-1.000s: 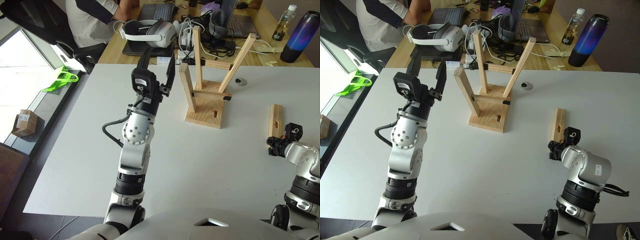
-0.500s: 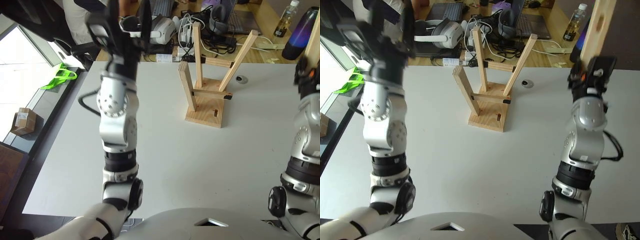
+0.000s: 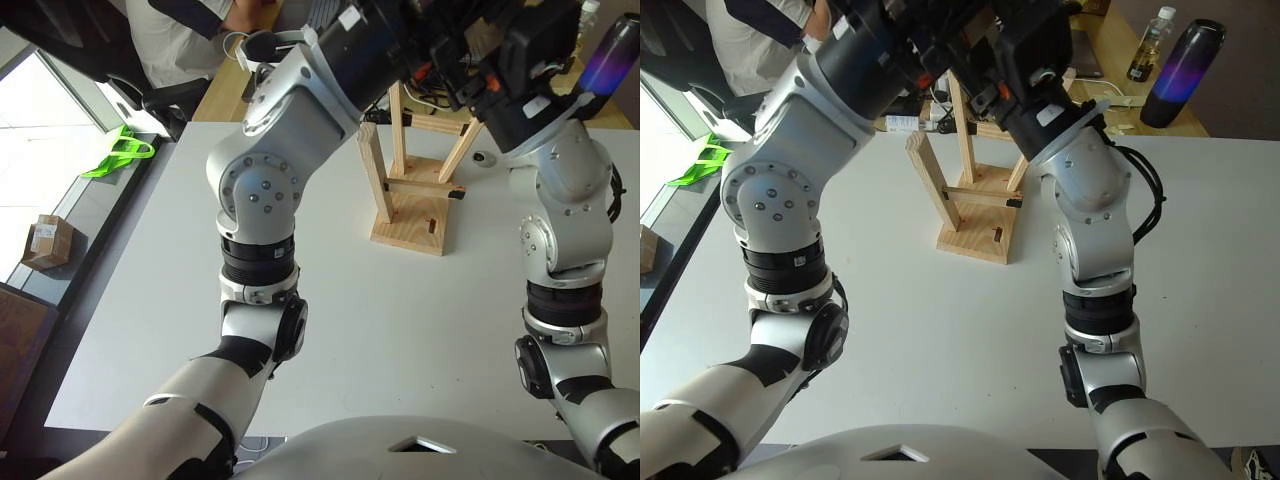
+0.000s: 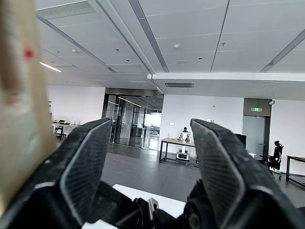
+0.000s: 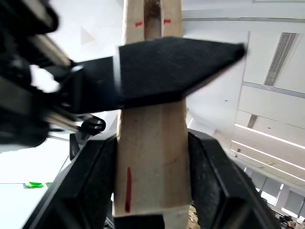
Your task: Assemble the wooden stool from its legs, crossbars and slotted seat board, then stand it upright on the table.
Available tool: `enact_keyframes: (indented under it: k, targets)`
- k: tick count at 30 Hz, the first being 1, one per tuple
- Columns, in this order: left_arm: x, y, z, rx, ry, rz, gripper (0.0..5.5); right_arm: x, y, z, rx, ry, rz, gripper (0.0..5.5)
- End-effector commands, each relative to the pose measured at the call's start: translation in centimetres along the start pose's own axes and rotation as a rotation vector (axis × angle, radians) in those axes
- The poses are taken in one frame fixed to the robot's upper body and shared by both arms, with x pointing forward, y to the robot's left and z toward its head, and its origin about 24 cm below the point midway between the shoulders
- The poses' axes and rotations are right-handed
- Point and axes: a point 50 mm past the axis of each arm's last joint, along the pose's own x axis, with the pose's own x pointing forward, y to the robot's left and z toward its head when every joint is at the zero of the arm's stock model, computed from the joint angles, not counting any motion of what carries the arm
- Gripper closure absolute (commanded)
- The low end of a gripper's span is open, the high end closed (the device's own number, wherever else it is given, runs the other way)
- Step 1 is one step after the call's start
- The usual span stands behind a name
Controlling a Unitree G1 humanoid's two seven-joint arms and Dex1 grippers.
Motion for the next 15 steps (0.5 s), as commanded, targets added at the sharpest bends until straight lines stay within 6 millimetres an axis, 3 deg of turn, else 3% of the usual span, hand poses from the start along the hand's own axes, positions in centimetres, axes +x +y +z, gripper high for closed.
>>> enact_keyframes:
  k: [1,4,7,15]
  targets:
    - [-0.1,1.4,-0.2,0.034,0.009,0.131,3.21,0.3,-0.8,0.5,-0.056,-0.015,-0.047,3.46]
    - [-0.6,0.9,0.0,0.029,-0.003,0.108,3.67,0.3,-2.4,0.0,-0.105,0.028,-0.152,3.46]
    - [-1.3,0.6,-0.4,0.028,0.023,0.089,3.69,0.3,-3.6,-0.1,-0.155,0.047,-0.240,3.46]
    - [-2.1,2.4,-0.6,0.059,0.028,0.220,3.69,0.3,-3.1,0.8,-0.148,-0.028,-0.218,3.46]
